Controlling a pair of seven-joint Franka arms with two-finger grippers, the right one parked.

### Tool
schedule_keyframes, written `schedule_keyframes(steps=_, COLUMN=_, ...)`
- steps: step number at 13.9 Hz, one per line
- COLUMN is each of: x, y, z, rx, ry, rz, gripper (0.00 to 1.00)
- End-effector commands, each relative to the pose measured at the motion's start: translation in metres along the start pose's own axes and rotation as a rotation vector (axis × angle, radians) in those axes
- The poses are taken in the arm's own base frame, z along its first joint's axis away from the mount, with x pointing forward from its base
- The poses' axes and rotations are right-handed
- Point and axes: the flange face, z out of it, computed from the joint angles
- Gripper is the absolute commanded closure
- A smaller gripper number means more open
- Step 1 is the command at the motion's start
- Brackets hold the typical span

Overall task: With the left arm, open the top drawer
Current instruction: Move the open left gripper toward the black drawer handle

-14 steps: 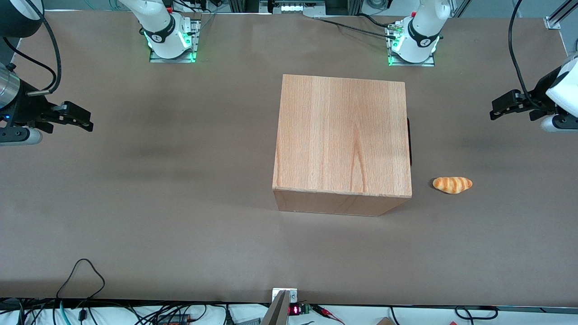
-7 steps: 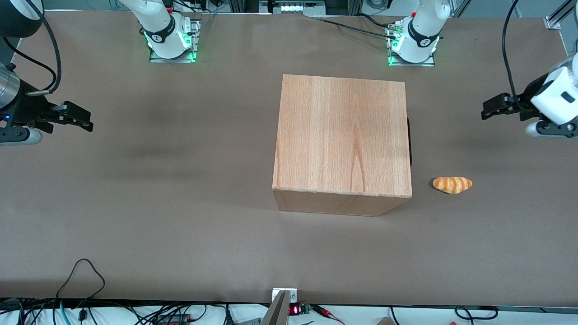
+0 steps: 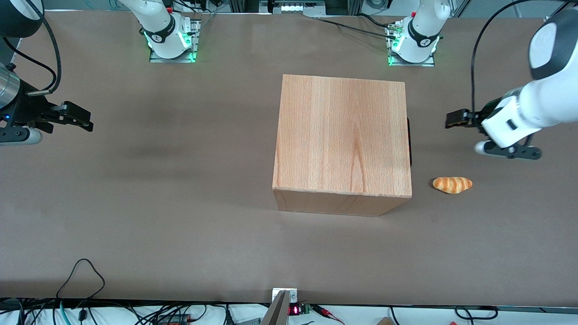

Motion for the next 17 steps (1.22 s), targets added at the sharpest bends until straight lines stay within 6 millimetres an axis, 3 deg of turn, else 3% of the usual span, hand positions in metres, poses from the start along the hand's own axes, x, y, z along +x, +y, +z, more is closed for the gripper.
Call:
schedule_keyframes(steps=1, x=0.019, y=0.003, z=0.027, rx=-0.039, ry=-0.051, rz=0.011, gripper=0.0)
schedule_keyframes(steps=7, x=0.041, y=0.0, z=0.063, rx=-0.158, ry=-0.11, rz=-0.022, gripper=0.0)
schedule_keyframes(steps=11, x=0.048, y=0.005, z=0.076, rx=-0.247, ry=-0.13, rz=-0.03, gripper=0.0)
schedule_keyframes(steps=17, x=0.059, y=0.008, z=0.093, rx=-0.249, ry=-0.134, rz=-0.032, gripper=0.0)
